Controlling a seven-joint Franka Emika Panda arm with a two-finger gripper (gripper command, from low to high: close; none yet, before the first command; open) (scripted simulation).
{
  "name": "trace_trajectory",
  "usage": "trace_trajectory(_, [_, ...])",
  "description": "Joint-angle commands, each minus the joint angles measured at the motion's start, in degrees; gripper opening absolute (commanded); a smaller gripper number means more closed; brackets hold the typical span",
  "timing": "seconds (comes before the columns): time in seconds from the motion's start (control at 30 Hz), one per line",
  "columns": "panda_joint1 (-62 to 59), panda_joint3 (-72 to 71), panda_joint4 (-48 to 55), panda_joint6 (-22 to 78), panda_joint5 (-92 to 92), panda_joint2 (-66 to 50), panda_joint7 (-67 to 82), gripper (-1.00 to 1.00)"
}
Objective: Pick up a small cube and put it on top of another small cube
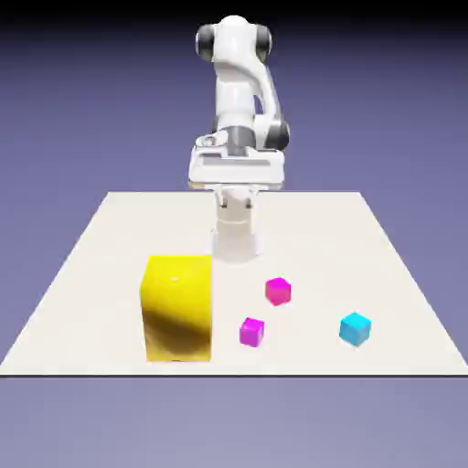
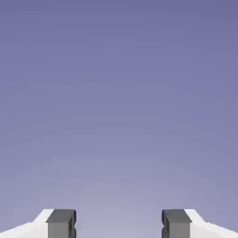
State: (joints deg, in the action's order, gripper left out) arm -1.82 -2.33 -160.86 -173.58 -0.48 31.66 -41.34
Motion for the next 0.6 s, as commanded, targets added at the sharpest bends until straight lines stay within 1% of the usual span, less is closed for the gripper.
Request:
trace_trajectory(0.0, [-2.08,-1.93,0.12,0.36,-0.39,-0.83,0.92,0.00])
trace_trajectory(0.07, [-6.02,-5.86,0.78,1.36,-1.65,-2.57,3.35,0.00])
trace_trajectory(0.27, [-15.50,-18.31,7.38,7.37,-10.46,-8.56,16.99,0.00])
trace_trajectory(0.57, [-33.36,-37.00,6.44,5.09,-10.43,-10.50,35.51,0.00])
